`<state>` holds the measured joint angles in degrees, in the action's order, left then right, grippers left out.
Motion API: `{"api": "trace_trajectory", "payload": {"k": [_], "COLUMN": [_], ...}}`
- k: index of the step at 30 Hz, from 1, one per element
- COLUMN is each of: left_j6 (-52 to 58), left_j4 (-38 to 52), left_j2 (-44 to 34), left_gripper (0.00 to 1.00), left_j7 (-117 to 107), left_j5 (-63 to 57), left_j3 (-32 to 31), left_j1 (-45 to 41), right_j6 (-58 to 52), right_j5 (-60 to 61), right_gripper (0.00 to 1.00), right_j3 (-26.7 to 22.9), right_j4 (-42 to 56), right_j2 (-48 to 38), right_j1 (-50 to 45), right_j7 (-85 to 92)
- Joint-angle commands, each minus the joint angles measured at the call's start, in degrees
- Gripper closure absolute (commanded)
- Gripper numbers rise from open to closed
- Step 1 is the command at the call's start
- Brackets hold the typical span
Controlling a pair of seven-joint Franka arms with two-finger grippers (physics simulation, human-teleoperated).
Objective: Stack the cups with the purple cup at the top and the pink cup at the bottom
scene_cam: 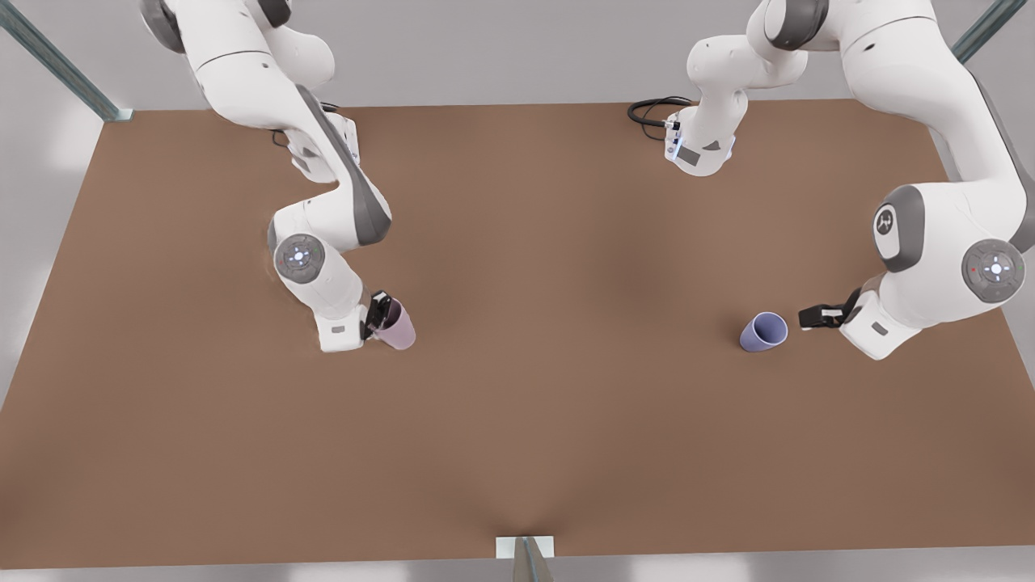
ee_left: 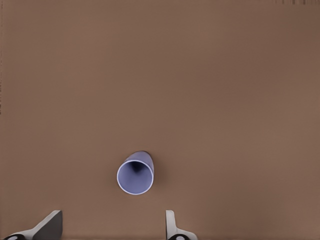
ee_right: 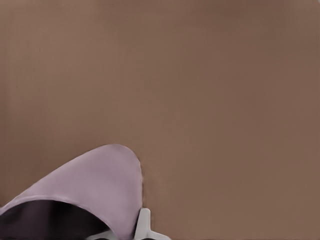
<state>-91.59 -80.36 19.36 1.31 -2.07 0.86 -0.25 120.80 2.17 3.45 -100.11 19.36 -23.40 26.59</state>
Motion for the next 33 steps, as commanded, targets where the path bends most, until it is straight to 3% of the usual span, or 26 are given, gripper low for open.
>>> {"api": "trace_trajectory", "payload": {"k": [1, 5, 8, 11, 22, 23, 25, 26, 27, 28, 31, 33], "left_j6": [-0.17, -6.23, -21.95, -28.46, -42.62, -42.88, -42.97, -42.97, -42.97, -42.97, -42.88, -42.79], "left_j4": [0.03, -5.42, -17.98, -23.7, -36.8, -36.98, -37.15, -37.06, -37.06, -37.06, -36.89, -36.89], "left_j2": [0.07, -0.2, -0.64, -0.64, 0.68, 1.12, 2.61, 3.05, 3.14, 3.67, 4.28, 4.28], "left_gripper": [0.0, 0.0, 0.0, 0.0, 0.0, 0.0, 0.0, 0.0, 0.0, 0.09, 0.53, 0.64], "left_j7": [0.09, 0.53, 1.41, 4.83, 8.27, 8.27, 8.27, 8.27, 8.27, 8.27, 8.44, 8.44], "left_j5": [0.13, 0.31, 0.48, 0.57, 0.57, 0.57, 0.66, 0.75, 0.84, 3.91, 4.62, 6.72], "left_j3": [0.02, 0.64, 1.69, 3.36, 7.14, 7.14, 7.14, 7.14, 7.14, 7.14, 6.96, 6.96], "left_j1": [-0.02, -0.02, -0.02, -0.02, -0.02, 0.07, 0.07, 0.16, 0.07, 0.07, 0.07, 0.07], "right_j6": [-11.55, -24.38, -32.73, -34.5, -23.69, -23.33, -22.89, -22.72, -22.19, -22.28, -22.89, -22.54], "right_j5": [-1.9, -5.86, -7.44, -7.09, -6.47, -6.47, -6.47, -6.47, -6.47, -6.47, -6.47, -6.47], "right_gripper": [0.79, 0.79, 0.79, 0.79, 0.79, 0.73, 0.35, 0.24, 0.24, 0.24, 0.24, 0.24], "right_j3": [-0.2, -0.2, -0.64, -0.12, 3.4, 3.49, 3.58, 3.58, 3.67, 3.84, 3.84, 3.84], "right_j4": [7.73, 32.24, 47.81, 52.21, 54.23, 54.14, 53.97, 53.97, 53.97, 53.88, 53.7, 53.7], "right_j2": [5.42, 22.21, 34.34, 41.2, 41.73, 41.73, 41.73, 41.73, 41.73, 41.64, 41.29, 41.29], "right_j1": [-6.56, -16.05, -21.6, -23.62, -24.14, -24.14, -24.06, -23.97, -23.62, -23.09, -23.09, -23.09], "right_j7": [-60.07, -75.1, -81.95, -84.42, -89.34, -89.34, -90.48, -90.48, -90.48, -90.4, -90.13, -90.22]}}
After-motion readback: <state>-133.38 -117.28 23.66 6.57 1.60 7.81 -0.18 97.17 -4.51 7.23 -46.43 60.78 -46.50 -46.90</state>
